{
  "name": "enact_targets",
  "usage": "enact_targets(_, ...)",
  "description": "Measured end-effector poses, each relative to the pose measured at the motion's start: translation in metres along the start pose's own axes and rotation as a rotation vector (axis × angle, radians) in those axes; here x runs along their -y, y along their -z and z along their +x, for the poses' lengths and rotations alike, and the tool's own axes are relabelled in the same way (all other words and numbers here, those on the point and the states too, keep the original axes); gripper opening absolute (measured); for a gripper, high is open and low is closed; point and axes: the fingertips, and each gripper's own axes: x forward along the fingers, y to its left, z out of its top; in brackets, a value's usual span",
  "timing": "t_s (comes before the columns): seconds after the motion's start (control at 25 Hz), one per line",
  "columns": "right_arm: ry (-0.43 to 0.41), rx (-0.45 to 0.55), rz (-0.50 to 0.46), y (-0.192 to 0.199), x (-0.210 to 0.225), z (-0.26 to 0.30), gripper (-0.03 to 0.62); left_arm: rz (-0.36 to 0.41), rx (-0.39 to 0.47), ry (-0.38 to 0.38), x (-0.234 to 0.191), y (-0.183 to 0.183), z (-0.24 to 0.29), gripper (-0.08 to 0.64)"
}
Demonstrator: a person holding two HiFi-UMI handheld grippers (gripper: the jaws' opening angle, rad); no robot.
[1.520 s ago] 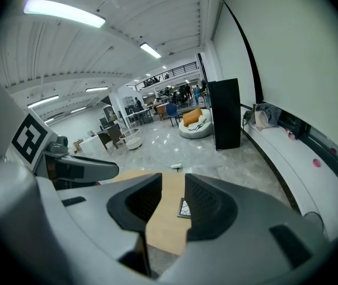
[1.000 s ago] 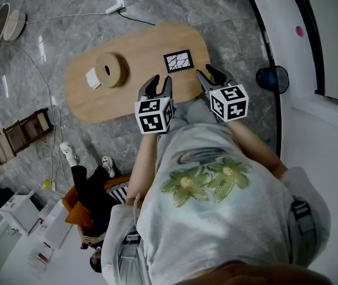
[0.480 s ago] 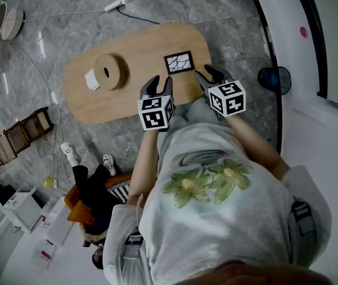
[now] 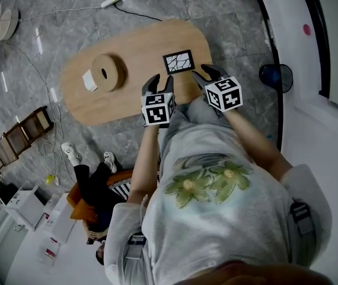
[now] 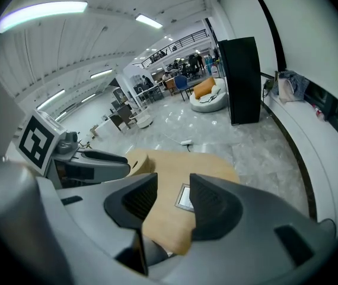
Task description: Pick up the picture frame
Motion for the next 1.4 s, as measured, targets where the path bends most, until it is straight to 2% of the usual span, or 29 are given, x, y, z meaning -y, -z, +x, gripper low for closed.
enact_targets(0.4,0.012,-0.064,0.022,0.016,0.022,0.033,0.156,-0.023,-0.028,0.000,-0.011,0.008,0.035,0.176)
enact_targets(0.84,0.025,-0.109,0.044,0.033,0.043,0.066,0.156,-0.035,-0.094,-0.011,-0.024,0.037,0.073,0.175)
enact_targets(1.4,0.027,-0.141,0.055,0.060,0.068,0.105,0.156,-0.051,-0.134,-0.016,-0.041,0.070,0.127,0.170)
